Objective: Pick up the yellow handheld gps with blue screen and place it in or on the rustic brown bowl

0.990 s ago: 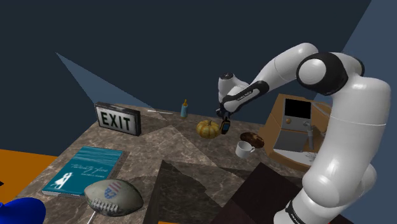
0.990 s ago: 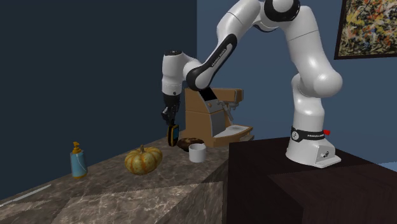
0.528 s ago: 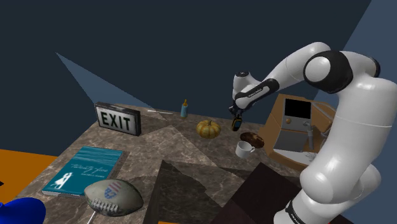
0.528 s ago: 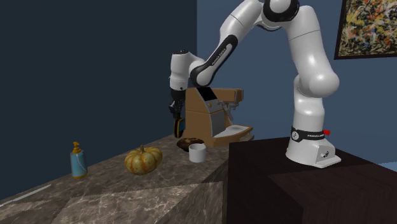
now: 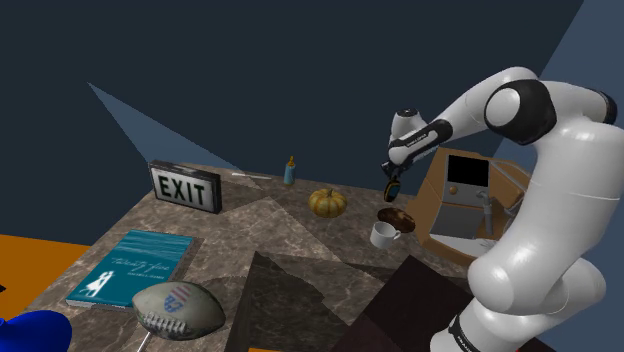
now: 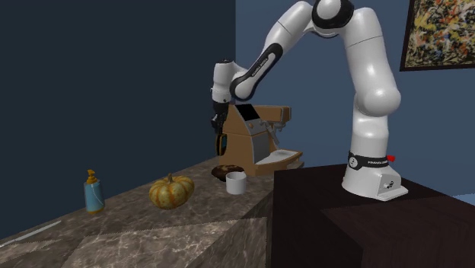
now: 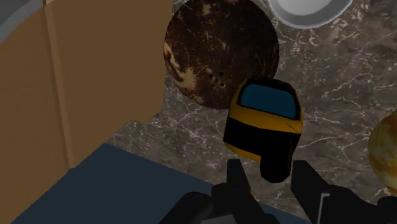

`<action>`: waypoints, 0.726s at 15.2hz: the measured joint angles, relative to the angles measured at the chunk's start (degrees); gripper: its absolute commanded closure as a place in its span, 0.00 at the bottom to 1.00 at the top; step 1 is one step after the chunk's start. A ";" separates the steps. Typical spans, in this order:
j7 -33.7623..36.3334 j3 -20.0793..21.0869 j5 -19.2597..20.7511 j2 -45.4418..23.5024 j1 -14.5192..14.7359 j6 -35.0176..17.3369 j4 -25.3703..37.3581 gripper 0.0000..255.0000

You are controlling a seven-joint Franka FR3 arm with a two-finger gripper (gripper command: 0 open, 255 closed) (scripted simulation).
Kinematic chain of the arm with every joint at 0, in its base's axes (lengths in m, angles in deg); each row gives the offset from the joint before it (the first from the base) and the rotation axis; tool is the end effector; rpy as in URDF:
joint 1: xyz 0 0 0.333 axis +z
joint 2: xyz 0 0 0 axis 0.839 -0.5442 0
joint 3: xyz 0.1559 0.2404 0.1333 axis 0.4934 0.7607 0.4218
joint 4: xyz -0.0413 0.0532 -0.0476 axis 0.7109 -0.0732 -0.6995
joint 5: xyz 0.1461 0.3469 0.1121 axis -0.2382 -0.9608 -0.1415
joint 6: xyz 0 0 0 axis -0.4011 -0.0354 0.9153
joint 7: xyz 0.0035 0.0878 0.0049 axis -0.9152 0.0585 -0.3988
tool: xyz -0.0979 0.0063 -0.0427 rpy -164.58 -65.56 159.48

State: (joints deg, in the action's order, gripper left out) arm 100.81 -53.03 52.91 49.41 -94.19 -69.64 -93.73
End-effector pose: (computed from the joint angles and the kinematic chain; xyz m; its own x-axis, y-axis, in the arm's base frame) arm 0.4716 -0.3804 0.3209 0.7948 -0.5474 0.2618 -0.6061 -0.7376 0.2977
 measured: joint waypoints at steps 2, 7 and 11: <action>-3.67 -0.41 -1.43 0.22 -2.12 -0.32 0.52 1.00; -11.52 -1.22 -4.59 -1.08 -6.78 -1.34 2.91 1.00; -11.40 -1.61 -4.15 -3.12 -7.12 -3.11 3.29 1.00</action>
State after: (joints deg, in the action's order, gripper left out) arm 89.41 -54.65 48.76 46.29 -101.31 -72.75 -90.44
